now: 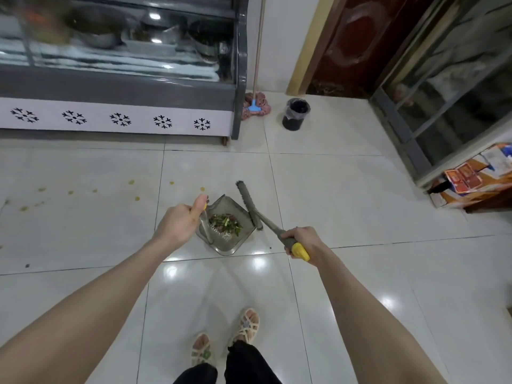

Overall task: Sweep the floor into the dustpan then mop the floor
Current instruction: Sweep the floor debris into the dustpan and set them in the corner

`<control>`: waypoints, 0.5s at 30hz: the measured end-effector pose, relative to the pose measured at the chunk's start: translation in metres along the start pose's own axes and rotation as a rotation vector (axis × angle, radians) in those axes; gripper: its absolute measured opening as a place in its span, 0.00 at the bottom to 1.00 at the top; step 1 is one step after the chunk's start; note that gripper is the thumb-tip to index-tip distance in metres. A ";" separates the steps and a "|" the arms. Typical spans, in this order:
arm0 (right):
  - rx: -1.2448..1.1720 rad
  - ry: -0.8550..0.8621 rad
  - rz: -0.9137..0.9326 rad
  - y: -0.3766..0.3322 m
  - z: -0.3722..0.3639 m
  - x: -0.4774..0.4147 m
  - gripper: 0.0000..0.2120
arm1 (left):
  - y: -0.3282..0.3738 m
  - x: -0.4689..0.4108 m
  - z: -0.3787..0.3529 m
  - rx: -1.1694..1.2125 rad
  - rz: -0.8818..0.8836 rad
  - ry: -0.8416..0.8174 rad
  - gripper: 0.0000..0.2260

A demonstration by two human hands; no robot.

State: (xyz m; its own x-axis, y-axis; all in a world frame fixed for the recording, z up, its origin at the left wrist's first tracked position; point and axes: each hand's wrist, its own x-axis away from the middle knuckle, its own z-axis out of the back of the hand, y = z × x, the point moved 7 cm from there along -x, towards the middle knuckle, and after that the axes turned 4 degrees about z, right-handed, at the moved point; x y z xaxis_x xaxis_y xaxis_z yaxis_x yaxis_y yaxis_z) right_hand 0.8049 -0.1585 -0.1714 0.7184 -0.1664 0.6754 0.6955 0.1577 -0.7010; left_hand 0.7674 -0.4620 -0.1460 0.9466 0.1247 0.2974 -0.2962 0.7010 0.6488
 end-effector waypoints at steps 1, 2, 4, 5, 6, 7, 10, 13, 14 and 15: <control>-0.013 0.001 0.007 -0.005 -0.001 0.002 0.03 | 0.004 0.000 0.006 -0.003 -0.009 0.015 0.35; -0.020 0.004 0.017 -0.011 -0.002 0.005 0.03 | 0.008 0.000 0.013 0.000 -0.020 0.029 0.33; -0.031 0.002 0.046 -0.024 -0.006 0.010 0.03 | 0.015 0.002 0.025 0.001 -0.043 0.055 0.32; -0.038 -0.001 0.061 -0.030 -0.009 0.013 0.04 | 0.017 0.003 0.031 -0.003 -0.052 0.070 0.33; -0.047 0.000 0.073 -0.035 -0.011 0.016 0.04 | 0.019 0.004 0.037 -0.005 -0.059 0.087 0.35; -0.057 0.003 0.082 -0.040 -0.012 0.017 0.03 | 0.021 0.004 0.042 -0.006 -0.065 0.099 0.37; -0.071 0.010 0.102 -0.050 -0.019 0.026 0.03 | 0.022 0.010 0.056 -0.001 -0.076 0.128 0.39; -0.075 0.020 0.131 -0.058 -0.024 0.034 0.04 | 0.024 0.015 0.068 -0.004 -0.084 0.151 0.40; -0.078 0.020 0.141 -0.060 -0.026 0.035 0.04 | 0.025 0.016 0.070 -0.002 -0.089 0.158 0.41; -0.080 0.017 0.149 -0.062 -0.027 0.037 0.03 | 0.026 0.017 0.073 -0.001 -0.093 0.165 0.41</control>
State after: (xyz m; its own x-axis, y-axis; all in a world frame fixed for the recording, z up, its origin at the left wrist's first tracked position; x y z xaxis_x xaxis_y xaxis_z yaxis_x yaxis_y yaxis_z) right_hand 0.7881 -0.2012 -0.1087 0.8129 -0.1636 0.5589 0.5776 0.1040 -0.8097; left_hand 0.7668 -0.4926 -0.0729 0.9779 0.1732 0.1174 -0.2068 0.7157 0.6671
